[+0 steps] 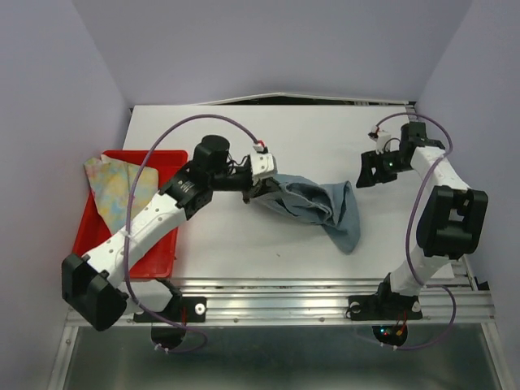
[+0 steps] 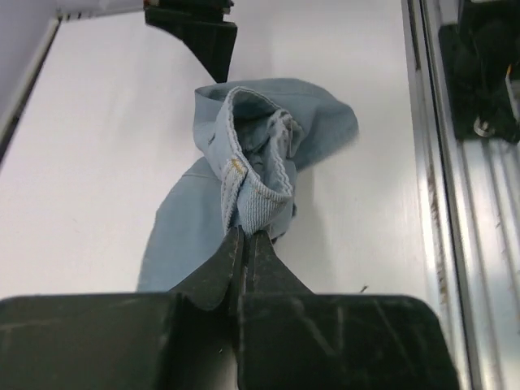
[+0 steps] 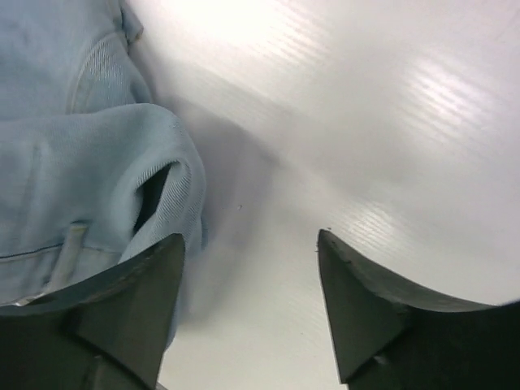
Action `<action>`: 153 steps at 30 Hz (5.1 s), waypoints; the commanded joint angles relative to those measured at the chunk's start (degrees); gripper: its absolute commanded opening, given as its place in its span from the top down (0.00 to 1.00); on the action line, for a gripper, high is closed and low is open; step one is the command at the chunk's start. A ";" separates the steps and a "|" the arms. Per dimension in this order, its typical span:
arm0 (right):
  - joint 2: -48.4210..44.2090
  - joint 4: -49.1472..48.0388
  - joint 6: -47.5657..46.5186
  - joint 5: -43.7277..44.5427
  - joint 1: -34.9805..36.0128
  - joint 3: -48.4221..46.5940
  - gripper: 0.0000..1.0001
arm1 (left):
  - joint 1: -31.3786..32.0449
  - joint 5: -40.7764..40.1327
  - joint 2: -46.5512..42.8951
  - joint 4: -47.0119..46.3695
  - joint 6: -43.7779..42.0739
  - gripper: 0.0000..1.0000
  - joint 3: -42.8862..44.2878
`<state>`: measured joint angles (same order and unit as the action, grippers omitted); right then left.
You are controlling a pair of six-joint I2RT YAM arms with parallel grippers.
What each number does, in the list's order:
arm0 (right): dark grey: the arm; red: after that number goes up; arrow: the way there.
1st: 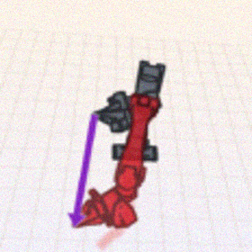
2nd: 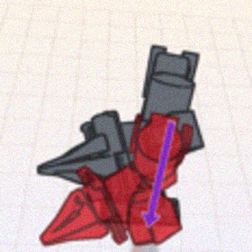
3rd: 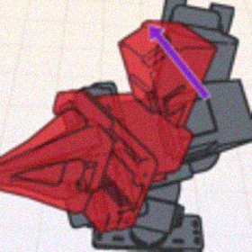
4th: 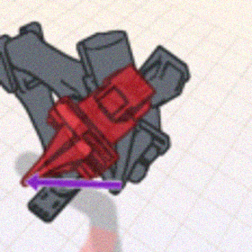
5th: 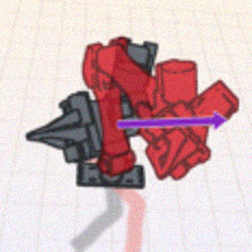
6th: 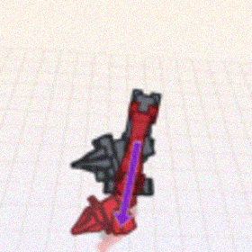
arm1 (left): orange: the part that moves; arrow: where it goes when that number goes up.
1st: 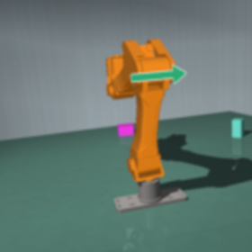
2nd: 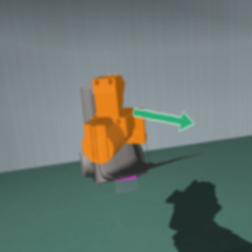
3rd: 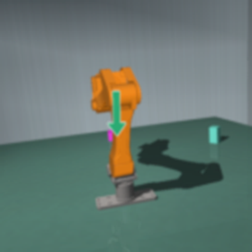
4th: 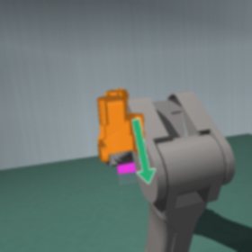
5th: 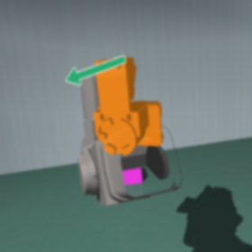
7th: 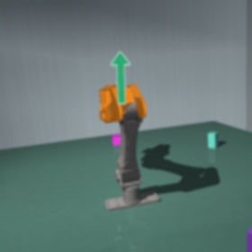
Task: Fold and stack the skirts
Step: Flatten the skirt out
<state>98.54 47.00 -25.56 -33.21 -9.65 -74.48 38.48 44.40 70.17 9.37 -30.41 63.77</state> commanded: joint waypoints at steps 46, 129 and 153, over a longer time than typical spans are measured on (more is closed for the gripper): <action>-22.43 -29.16 -58.45 1.22 30.66 32.64 0.32 | -20.81 -7.31 46.55 -3.48 34.98 1.00 25.53; -32.56 -33.28 20.73 17.56 20.02 8.56 0.99 | -29.44 -6.24 0.70 -16.92 39.21 1.00 0.47; 12.69 -21.73 -11.50 -3.95 13.08 -24.70 0.32 | -28.20 -8.74 25.64 -4.62 32.52 0.11 13.24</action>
<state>102.02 17.82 -25.32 -27.62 2.59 -89.32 9.69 30.41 98.56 5.96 2.59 84.09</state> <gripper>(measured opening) 0.695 0.927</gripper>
